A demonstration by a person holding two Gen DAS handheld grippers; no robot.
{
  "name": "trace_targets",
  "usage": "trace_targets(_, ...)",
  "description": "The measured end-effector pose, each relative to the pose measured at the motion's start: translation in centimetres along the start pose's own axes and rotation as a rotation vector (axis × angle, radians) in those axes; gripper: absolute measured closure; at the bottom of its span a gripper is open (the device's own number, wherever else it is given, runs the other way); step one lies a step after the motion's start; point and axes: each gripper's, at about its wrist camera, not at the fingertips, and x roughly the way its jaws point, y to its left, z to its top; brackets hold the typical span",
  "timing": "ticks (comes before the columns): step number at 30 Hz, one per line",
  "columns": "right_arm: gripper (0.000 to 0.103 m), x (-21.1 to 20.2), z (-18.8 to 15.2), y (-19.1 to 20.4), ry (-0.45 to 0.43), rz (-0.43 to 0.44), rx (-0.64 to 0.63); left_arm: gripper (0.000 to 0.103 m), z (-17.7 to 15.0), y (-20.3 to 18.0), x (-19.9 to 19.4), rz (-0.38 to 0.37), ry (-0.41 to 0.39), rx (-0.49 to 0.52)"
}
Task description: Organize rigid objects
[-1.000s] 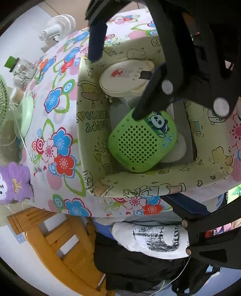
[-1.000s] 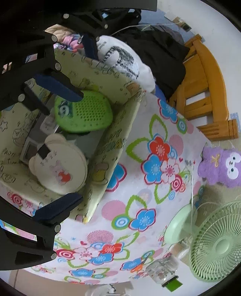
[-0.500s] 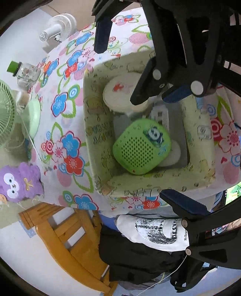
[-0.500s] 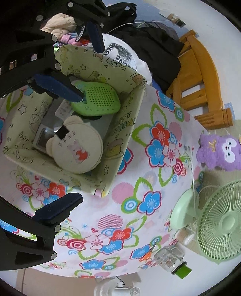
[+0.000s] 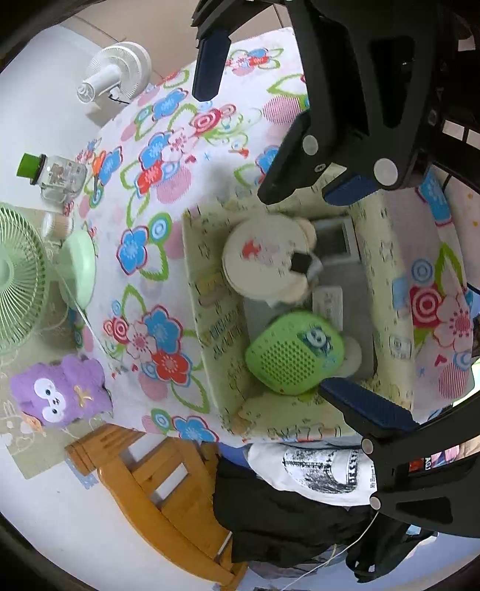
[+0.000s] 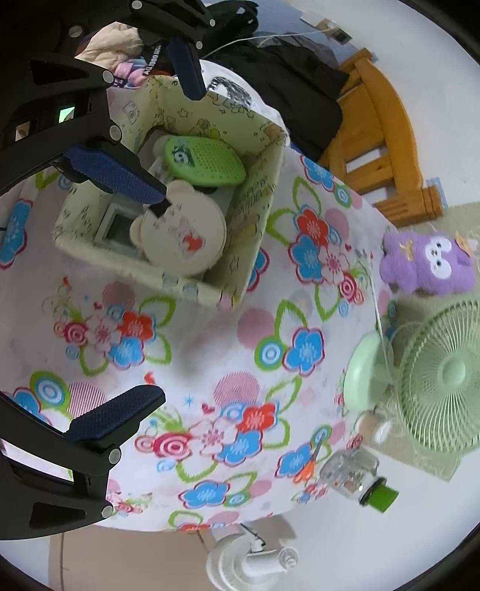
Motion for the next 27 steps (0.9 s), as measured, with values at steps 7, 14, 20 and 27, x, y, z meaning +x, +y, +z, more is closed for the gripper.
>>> trace_targets(7, 0.003, -1.7, -0.9, -3.4, -0.029, -0.013, 0.041, 0.008, 0.7, -2.5, -1.2, -0.006, -0.03, -0.018)
trace_targets(14, 0.003, -4.4, -1.5, -7.2, -0.077, -0.046, 0.087, 0.008, 1.7, -4.2, -3.4, 0.002, -0.075, -0.055)
trace_targets(20, 0.003, -9.0, -1.4, -9.8, -0.18, -0.076, 0.108, 0.007, 2.7, -4.7, -7.5, 0.03, -0.17, -0.093)
trace_targets(27, 0.003, -13.5, -1.2, -11.9, -0.278, -0.083, 0.144, 0.005, 3.6, -5.1, -11.6, 0.048, -0.278, -0.123)
